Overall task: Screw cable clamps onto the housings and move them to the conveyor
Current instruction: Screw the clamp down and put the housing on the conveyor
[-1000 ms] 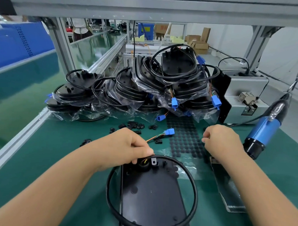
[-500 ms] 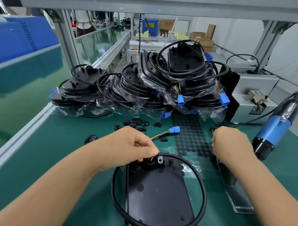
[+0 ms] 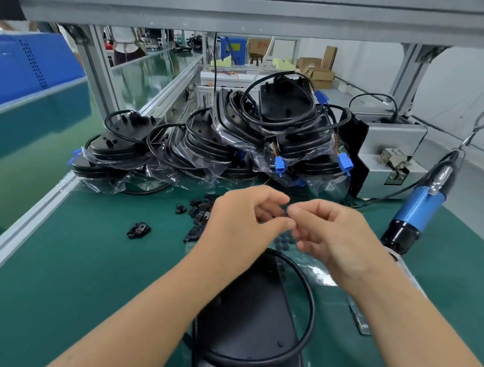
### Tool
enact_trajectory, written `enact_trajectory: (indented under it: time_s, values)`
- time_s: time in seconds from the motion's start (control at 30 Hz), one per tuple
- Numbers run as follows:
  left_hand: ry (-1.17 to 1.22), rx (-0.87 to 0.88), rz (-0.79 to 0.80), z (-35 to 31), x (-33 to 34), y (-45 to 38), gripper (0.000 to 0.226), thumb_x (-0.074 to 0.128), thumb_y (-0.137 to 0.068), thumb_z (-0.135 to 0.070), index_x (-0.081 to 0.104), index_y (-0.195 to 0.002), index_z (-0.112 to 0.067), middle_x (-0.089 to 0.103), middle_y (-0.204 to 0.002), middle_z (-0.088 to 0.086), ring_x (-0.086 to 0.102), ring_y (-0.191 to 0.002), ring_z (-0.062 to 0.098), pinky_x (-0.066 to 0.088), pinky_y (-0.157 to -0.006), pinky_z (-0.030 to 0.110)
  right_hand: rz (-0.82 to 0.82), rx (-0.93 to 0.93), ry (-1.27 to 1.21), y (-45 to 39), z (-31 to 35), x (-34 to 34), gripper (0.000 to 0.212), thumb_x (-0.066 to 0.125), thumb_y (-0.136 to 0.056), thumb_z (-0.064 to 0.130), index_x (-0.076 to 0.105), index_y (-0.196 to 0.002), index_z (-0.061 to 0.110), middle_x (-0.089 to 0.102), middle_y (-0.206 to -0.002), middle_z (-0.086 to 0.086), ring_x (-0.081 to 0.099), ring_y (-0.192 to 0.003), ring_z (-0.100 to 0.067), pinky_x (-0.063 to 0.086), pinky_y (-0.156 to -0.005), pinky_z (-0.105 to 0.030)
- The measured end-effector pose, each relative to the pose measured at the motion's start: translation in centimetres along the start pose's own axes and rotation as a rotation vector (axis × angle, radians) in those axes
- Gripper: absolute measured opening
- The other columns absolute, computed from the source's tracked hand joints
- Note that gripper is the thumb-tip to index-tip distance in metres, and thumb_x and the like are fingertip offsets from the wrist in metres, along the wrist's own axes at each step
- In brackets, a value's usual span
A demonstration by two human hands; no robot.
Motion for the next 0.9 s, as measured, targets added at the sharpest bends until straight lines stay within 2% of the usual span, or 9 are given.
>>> enact_trajectory:
  time_s: [0.07, 0.2, 0.3, 0.4, 0.5, 0.63, 0.7, 0.77, 0.9]
  values:
    - [0.009, 0.025, -0.023, -0.6, 0.8, 0.2, 0.024, 0.079, -0.075, -0.019, 0.071, -0.080, -0.040, 0.071, -0.075, -0.019, 0.065, -0.070, -0.002, 0.054, -0.073, 0.018, -0.013, 0.035, -0.103, 0.5, -0.7, -0.3, 0.009, 0.070, -0.081, 0.014, 0.070, -0.072, 0.014, 0.060, -0.059, 0.003, 0.052, -0.052, -0.005, 0.044, -0.047, -0.017]
    - [0.020, 0.063, -0.028, -1.1, 1.6, 0.7, 0.026, 0.080, -0.075, -0.015, 0.072, -0.079, -0.040, 0.072, -0.075, -0.021, 0.066, -0.068, -0.002, 0.055, -0.072, 0.021, 0.003, 0.093, -0.255, 1.8, -1.7, -1.0, 0.007, 0.073, -0.066, 0.024, 0.074, -0.063, 0.017, 0.056, -0.059, 0.002, 0.050, -0.054, -0.006, 0.046, -0.049, -0.018]
    - [-0.027, 0.077, -0.044, -1.3, 1.8, 1.0, 0.028, 0.078, -0.076, -0.014, 0.072, -0.074, -0.042, 0.071, -0.073, -0.023, 0.065, -0.065, -0.002, 0.050, -0.065, 0.012, -0.021, 0.082, -0.221, 2.5, -2.2, -1.9, 0.011, 0.071, -0.076, 0.023, 0.078, -0.071, 0.015, 0.068, -0.070, -0.001, 0.059, -0.059, -0.006, 0.050, -0.052, -0.018]
    - [0.004, -0.024, -0.046, -0.5, 1.7, 1.0, 0.025, 0.076, -0.076, -0.011, 0.073, -0.067, -0.034, 0.070, -0.066, -0.019, 0.061, -0.058, -0.005, 0.043, -0.057, 0.004, -0.302, -0.004, -0.047, 3.3, -2.2, -6.0, 0.012, 0.070, -0.085, 0.017, 0.076, -0.075, 0.014, 0.070, -0.070, 0.001, 0.061, -0.058, -0.005, 0.050, -0.051, -0.018]
    - [0.057, -0.130, -0.013, 0.2, 1.9, 0.5, 0.024, 0.073, -0.074, -0.011, 0.073, -0.067, -0.034, 0.070, -0.063, -0.011, 0.062, -0.056, 0.002, 0.044, -0.054, 0.009, -0.642, -0.071, 0.109, 4.7, -1.7, -10.9, 0.012, 0.071, -0.084, 0.026, 0.068, -0.081, 0.015, 0.066, -0.068, -0.001, 0.058, -0.052, -0.004, 0.048, -0.050, -0.019]
    - [0.148, -0.205, 0.039, 0.1, 2.6, 0.3, 0.025, 0.071, -0.073, -0.006, 0.071, -0.068, -0.031, 0.071, -0.063, -0.003, 0.062, -0.054, 0.006, 0.045, -0.057, 0.018, -0.862, -0.023, 0.168, 5.1, -2.3, -14.3, 0.038, 0.071, -0.080, 0.043, 0.056, -0.102, 0.016, 0.064, -0.097, -0.005, 0.061, -0.081, -0.019, 0.050, -0.074, -0.035]
    - [0.196, -0.231, 0.059, 0.0, 2.9, 0.4, 0.027, 0.069, -0.073, -0.004, 0.071, -0.066, -0.030, 0.073, -0.066, 0.000, 0.065, -0.056, 0.006, 0.045, -0.052, 0.014, -0.856, 0.029, 0.111, 4.3, -2.6, -14.7, 0.059, 0.071, -0.078, 0.049, 0.051, -0.122, 0.015, 0.059, -0.106, -0.001, 0.060, -0.094, -0.020, 0.050, -0.089, -0.040]
    - [0.223, -0.247, 0.067, -0.1, 3.1, 0.5, 0.028, 0.067, -0.072, -0.003, 0.070, -0.063, -0.029, 0.073, -0.066, 0.001, 0.065, -0.056, 0.006, 0.043, -0.049, 0.012, -0.798, 0.054, -0.001, 3.0, -2.8, -14.4, 0.068, 0.071, -0.079, 0.050, 0.049, -0.130, 0.011, 0.057, -0.104, -0.002, 0.058, -0.092, -0.017, 0.049, -0.095, -0.041]
    - [0.272, -0.262, 0.065, -0.4, 2.7, 0.6, 0.023, 0.064, -0.070, -0.005, 0.068, -0.058, -0.024, 0.071, -0.063, 0.002, 0.061, -0.052, 0.007, 0.041, -0.047, 0.012, -0.652, -0.009, -0.294, 0.7, -2.1, -13.2, 0.029, 0.064, -0.090, 0.038, 0.057, -0.096, 0.011, 0.058, -0.078, -0.006, 0.057, -0.070, -0.019, 0.054, -0.067, -0.033]
Point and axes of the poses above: each hand's wrist, its own y-axis away from the middle knuckle, its own x-axis out of the palm, z = x × y, the point moved 7 cm from there along -y, towards the middle knuckle
